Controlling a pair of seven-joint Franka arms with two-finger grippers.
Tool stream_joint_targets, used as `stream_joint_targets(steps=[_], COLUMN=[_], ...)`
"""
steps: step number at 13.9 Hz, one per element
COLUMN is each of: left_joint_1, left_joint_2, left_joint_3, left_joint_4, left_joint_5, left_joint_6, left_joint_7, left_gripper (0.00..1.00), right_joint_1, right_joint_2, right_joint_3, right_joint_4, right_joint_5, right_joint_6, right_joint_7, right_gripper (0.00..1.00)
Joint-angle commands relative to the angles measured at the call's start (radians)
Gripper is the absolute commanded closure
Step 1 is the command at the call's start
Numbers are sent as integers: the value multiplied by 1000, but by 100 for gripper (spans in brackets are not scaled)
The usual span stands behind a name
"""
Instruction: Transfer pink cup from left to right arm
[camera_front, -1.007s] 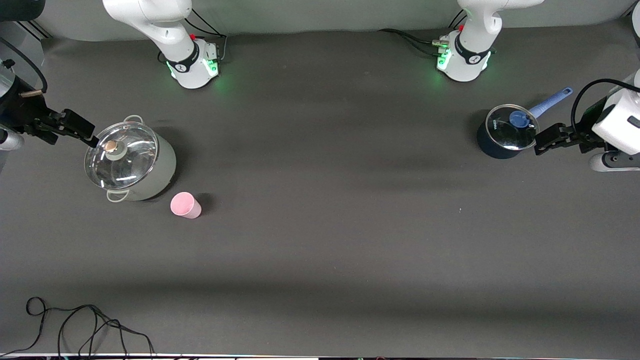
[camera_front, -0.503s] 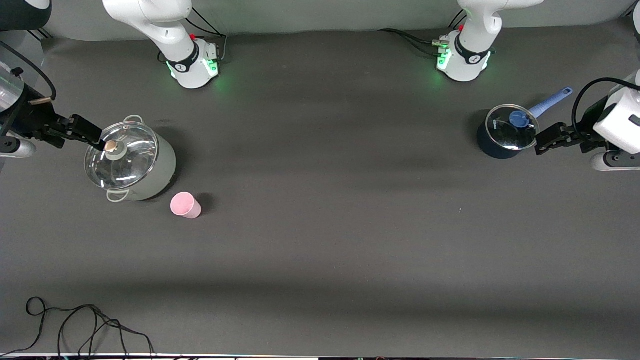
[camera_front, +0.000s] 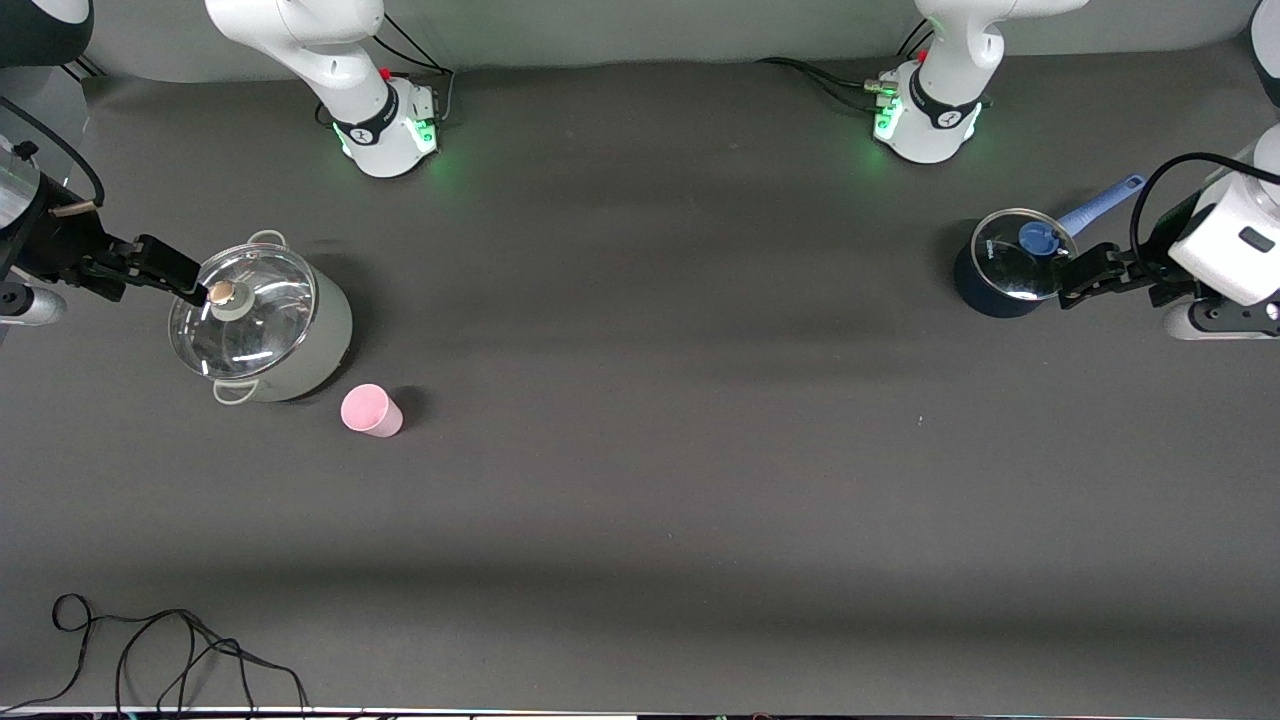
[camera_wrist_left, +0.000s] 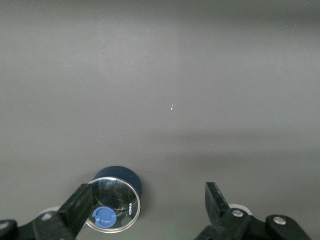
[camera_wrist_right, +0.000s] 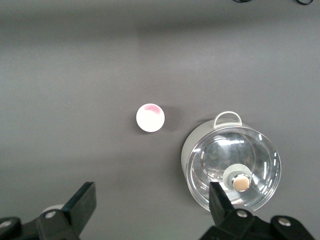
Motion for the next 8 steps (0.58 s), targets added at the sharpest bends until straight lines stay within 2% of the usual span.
stream_joint_targets(steps=[1, 8], left_joint_1=[-9, -9], left_joint_2=[3, 3], left_joint_3=[6, 6], left_joint_4=[21, 22], left_joint_5=[-1, -1], left_joint_6=[-22, -19], left_joint_7=[-12, -11], left_gripper=[0, 0], right_joint_1=[3, 3], right_joint_2=[15, 15], right_joint_3=[1, 1], right_joint_4=[37, 38], right_joint_5=[3, 1], right_joint_6=[-24, -33], right_joint_7=[-4, -4], right_gripper=[0, 0])
